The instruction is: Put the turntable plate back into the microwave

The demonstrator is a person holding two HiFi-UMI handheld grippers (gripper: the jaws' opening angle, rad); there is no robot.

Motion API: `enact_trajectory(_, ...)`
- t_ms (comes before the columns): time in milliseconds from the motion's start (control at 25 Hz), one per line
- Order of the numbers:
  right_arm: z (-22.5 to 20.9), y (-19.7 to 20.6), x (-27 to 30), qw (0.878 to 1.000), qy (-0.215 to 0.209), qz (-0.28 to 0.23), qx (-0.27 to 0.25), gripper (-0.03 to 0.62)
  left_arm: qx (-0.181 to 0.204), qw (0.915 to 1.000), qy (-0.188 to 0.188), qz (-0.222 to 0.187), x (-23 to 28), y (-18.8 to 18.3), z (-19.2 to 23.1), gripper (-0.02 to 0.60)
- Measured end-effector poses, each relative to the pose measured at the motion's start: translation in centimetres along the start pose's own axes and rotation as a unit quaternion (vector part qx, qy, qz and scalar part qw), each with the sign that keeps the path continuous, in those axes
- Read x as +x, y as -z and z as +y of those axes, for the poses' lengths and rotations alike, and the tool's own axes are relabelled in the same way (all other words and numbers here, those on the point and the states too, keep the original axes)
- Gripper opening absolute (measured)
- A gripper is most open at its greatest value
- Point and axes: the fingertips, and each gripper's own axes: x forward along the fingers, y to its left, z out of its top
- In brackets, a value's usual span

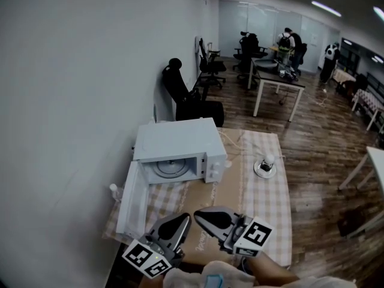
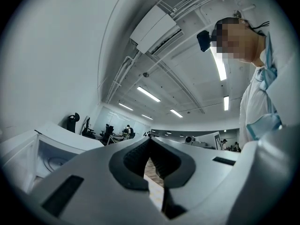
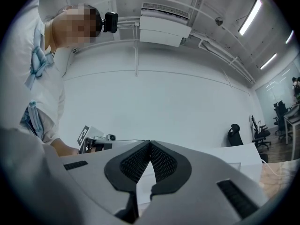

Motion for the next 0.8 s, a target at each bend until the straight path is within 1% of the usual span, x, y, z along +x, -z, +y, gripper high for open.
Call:
enact_trajectory(640,0.0,1.3,0.7,1.0,-0.006,0.011,0.015,0.032,-0.016,0.9998,-0.012,0.009,-0.4,1.1,0.9,0.0)
enact_trajectory(720,0.1,1.3,0.6,1.0,-0.007,0.012,0.014,0.032,-0.012,0.9998,-0.011,0.008,-0.4,1.1,0.9,0.0)
enact_trajectory(800,-0.3,1.1,0.9,1.0,-0.012,0.008,0.005,0.032,0.001,1.0,-0.008,0.004,-0.2,0.8,1.1,0.0)
